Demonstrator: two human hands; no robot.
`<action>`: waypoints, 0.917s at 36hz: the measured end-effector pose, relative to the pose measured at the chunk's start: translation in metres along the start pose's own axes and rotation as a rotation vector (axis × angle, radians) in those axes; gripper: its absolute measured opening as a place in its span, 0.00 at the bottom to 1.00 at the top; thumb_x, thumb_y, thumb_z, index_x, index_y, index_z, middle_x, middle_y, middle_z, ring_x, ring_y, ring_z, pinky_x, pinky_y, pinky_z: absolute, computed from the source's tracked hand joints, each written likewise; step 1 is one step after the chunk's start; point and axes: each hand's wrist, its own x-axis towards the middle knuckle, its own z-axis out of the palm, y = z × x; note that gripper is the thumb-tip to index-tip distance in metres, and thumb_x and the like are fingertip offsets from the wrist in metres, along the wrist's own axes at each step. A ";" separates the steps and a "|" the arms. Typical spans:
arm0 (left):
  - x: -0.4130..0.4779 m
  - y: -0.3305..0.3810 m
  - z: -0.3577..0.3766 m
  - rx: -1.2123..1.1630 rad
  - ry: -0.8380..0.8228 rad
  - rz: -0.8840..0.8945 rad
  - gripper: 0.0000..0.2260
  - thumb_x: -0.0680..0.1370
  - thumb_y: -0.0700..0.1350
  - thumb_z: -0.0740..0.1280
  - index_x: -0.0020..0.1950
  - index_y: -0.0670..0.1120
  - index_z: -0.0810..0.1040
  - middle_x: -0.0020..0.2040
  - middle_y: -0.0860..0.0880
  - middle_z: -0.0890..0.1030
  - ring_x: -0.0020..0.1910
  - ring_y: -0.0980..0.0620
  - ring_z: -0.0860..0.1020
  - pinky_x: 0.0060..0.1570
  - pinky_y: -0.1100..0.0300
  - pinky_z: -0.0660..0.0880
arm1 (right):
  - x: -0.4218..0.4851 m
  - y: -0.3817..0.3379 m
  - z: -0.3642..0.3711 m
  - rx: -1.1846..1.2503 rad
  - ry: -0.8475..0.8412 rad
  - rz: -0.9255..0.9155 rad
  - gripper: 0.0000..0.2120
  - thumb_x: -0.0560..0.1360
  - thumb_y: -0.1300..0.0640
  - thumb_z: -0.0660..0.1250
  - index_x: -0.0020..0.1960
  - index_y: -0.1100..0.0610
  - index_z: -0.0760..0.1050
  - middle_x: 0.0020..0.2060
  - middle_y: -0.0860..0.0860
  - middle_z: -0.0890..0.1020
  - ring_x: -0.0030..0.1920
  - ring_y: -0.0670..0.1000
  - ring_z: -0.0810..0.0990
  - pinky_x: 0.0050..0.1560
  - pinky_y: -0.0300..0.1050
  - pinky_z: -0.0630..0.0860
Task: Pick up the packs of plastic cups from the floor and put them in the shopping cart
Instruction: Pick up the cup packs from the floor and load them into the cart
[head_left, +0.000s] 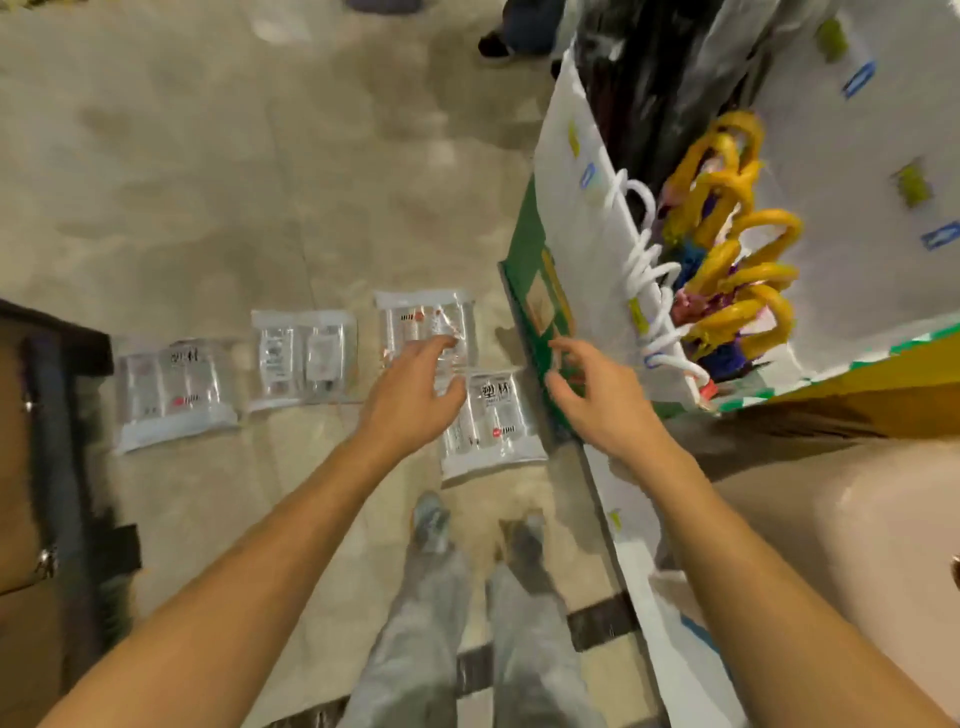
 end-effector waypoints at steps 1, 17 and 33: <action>0.012 -0.012 0.014 -0.002 -0.011 -0.011 0.25 0.76 0.52 0.62 0.73 0.49 0.68 0.69 0.44 0.72 0.67 0.44 0.71 0.65 0.50 0.69 | 0.014 0.010 0.013 0.003 -0.012 0.015 0.23 0.80 0.51 0.64 0.72 0.56 0.69 0.58 0.56 0.81 0.57 0.56 0.80 0.59 0.53 0.76; 0.158 -0.296 0.324 -0.154 -0.038 -0.258 0.28 0.78 0.51 0.63 0.77 0.59 0.58 0.71 0.48 0.66 0.62 0.57 0.70 0.66 0.58 0.67 | 0.223 0.296 0.321 0.042 -0.176 0.083 0.27 0.80 0.54 0.65 0.77 0.55 0.62 0.52 0.51 0.76 0.52 0.51 0.76 0.54 0.33 0.67; 0.177 -0.386 0.469 -0.370 -0.030 -0.274 0.32 0.79 0.52 0.66 0.76 0.70 0.51 0.74 0.51 0.58 0.73 0.56 0.58 0.72 0.47 0.65 | 0.254 0.424 0.438 0.109 -0.188 -0.011 0.30 0.82 0.44 0.59 0.79 0.38 0.50 0.76 0.43 0.62 0.76 0.44 0.60 0.74 0.49 0.61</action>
